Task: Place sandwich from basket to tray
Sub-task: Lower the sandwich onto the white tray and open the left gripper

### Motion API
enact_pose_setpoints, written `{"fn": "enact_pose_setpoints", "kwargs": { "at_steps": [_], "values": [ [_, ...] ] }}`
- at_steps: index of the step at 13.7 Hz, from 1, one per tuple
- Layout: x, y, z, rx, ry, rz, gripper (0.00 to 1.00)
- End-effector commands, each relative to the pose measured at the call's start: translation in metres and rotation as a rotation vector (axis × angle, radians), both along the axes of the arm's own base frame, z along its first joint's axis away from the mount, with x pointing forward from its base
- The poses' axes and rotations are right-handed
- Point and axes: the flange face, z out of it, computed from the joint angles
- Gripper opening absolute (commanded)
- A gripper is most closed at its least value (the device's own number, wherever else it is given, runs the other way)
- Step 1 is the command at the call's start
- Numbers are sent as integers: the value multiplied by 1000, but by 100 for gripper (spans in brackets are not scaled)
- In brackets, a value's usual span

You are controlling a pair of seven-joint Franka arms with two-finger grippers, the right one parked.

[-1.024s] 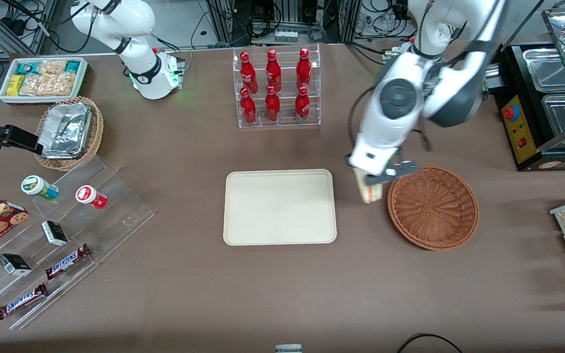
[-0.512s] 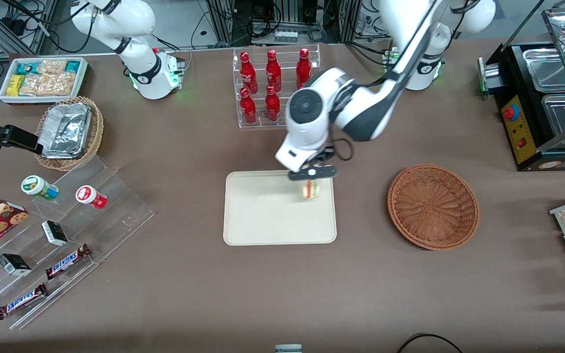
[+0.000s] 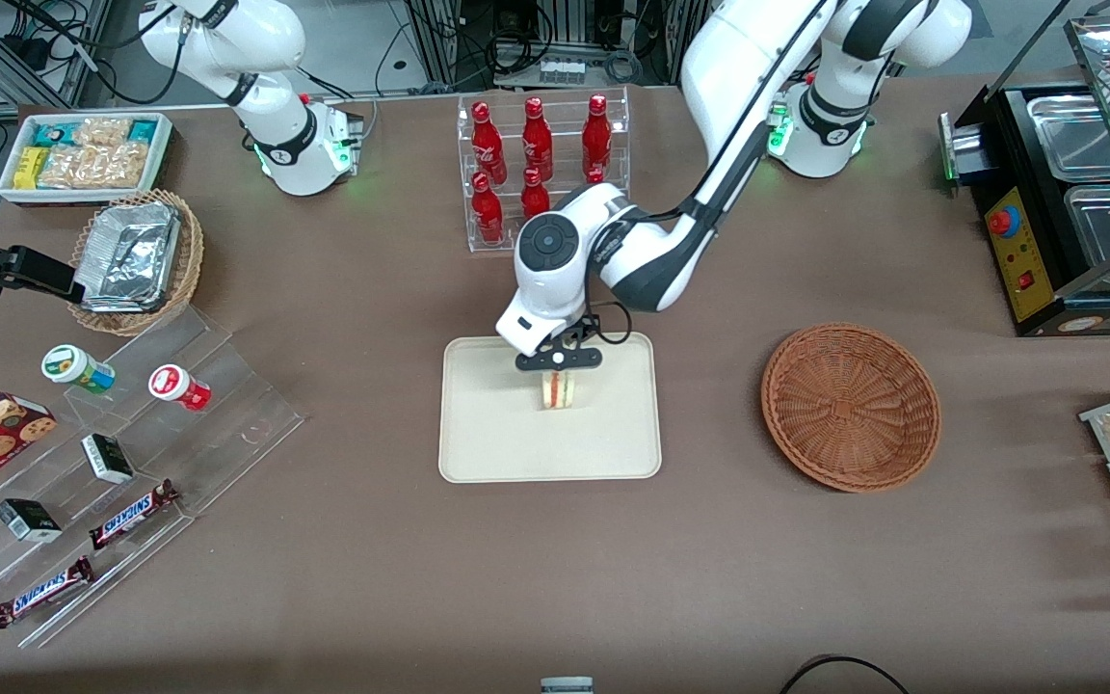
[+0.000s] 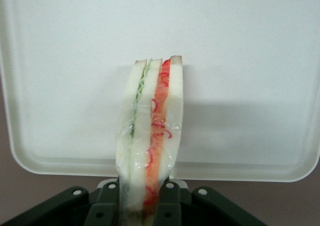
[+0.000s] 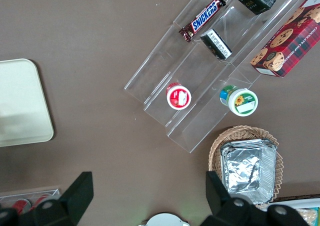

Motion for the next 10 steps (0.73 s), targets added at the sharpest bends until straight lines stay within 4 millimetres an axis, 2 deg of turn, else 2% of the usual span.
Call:
{"fn": "enact_pose_setpoints", "kwargs": {
  "at_steps": [1, 4, 8, 9, 10],
  "values": [
    [11, -18, -8, -2, -31, 9, 24],
    [12, -17, -24, 42, -59, 25, 24],
    [17, -20, -26, 25, -75, 26, 24],
    [17, -20, -27, 26, -76, 25, 27],
    [17, -20, -27, 25, -75, 26, 35]
  ]
}}
